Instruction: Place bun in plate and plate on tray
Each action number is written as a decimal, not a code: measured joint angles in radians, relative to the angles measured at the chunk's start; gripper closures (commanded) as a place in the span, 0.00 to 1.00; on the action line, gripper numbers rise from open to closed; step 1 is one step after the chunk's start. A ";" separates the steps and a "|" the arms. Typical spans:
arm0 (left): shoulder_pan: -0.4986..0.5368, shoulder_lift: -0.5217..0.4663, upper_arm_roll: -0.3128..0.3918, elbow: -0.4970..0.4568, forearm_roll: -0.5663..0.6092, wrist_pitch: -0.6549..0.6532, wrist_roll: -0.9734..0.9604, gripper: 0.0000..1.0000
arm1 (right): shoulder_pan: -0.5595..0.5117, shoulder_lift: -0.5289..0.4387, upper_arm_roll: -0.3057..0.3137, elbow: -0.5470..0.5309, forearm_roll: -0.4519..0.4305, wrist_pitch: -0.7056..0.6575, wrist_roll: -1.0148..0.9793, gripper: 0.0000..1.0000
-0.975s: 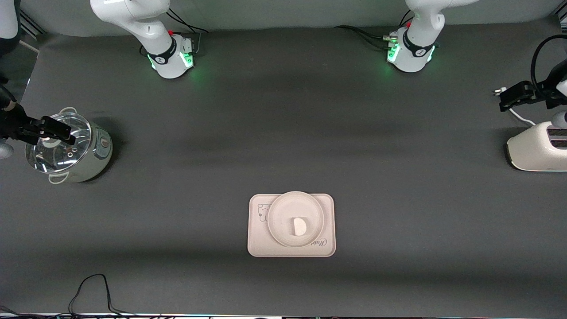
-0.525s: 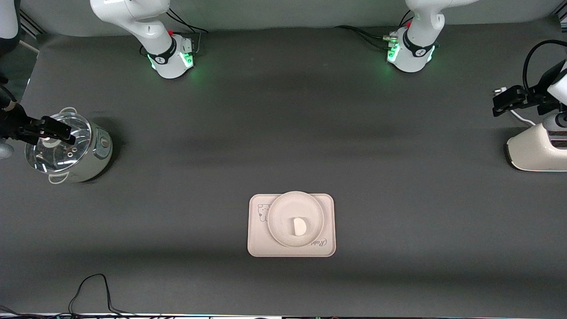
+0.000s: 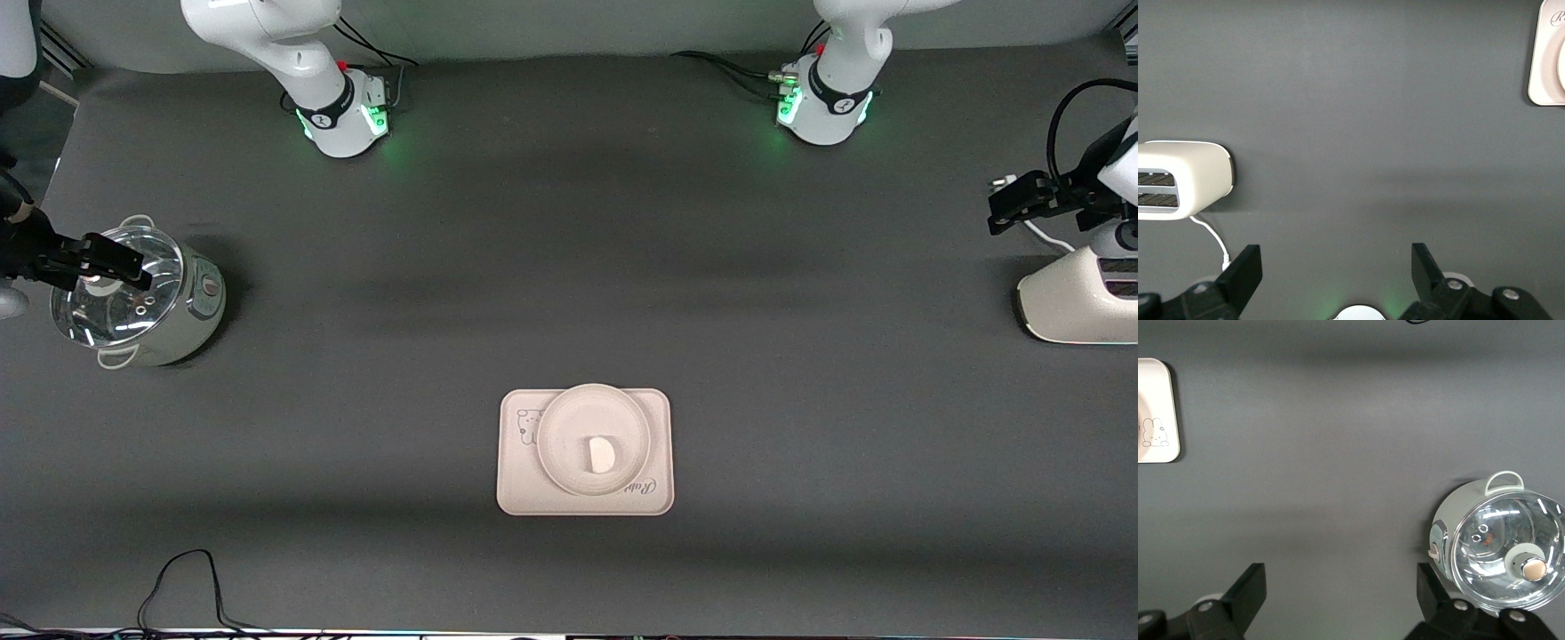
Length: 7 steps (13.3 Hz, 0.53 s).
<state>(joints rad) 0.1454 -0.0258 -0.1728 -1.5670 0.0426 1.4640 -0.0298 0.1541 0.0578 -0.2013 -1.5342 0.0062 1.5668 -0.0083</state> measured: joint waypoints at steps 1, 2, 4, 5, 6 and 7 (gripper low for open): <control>0.000 0.000 0.002 0.000 0.000 0.000 0.000 0.00 | 0.000 0.000 0.000 0.000 0.000 0.000 0.000 0.00; 0.001 0.000 0.004 -0.001 0.000 0.000 0.000 0.00 | 0.000 0.000 0.000 0.000 0.000 0.000 0.000 0.00; 0.001 0.000 0.006 -0.002 -0.002 0.000 0.000 0.00 | 0.000 0.000 0.000 -0.001 0.000 0.000 0.000 0.00; 0.001 -0.001 0.006 -0.002 -0.002 0.000 0.000 0.00 | 0.000 0.000 0.000 -0.001 0.000 0.000 0.000 0.00; 0.001 -0.002 0.008 -0.002 -0.002 0.000 0.001 0.00 | 0.000 0.000 0.000 -0.002 0.000 0.000 0.000 0.00; 0.001 -0.005 0.009 -0.002 -0.002 0.000 0.001 0.00 | 0.000 0.000 0.000 -0.002 0.000 0.000 0.000 0.00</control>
<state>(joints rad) 0.1462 -0.0305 -0.1641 -1.5693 0.0401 1.4641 -0.0287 0.1542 0.0578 -0.2013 -1.5362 0.0061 1.5668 -0.0083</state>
